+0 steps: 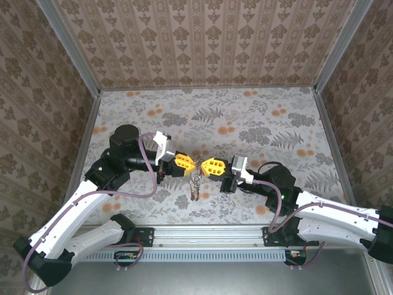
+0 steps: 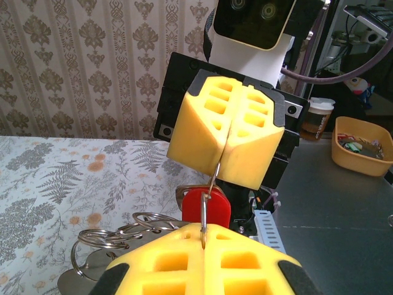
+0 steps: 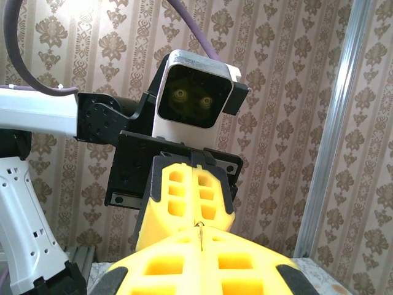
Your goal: Put the keys on the keyring
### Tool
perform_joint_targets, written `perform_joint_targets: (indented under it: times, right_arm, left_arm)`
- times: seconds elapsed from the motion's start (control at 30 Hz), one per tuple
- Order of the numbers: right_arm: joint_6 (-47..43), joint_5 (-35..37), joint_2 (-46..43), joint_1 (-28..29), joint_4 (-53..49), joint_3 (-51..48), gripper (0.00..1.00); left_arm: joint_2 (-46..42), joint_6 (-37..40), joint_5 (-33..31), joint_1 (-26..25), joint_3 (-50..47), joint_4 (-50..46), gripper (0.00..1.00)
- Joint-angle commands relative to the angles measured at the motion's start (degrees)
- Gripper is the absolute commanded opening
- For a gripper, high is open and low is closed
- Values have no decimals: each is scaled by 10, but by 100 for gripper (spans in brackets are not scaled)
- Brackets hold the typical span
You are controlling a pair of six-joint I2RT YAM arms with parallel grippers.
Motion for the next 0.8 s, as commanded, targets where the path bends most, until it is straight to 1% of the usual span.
perform_joint_targets:
  times: [0.0,0.77]
  right_arm:
    - [7,12,4,4,31,0,0]
    - [1,19,-3,4,28,-2,0]
  left_arm:
    - [-9,-4,11,1,0,22,0]
    - [-11,-4,9,1,0,22,0]
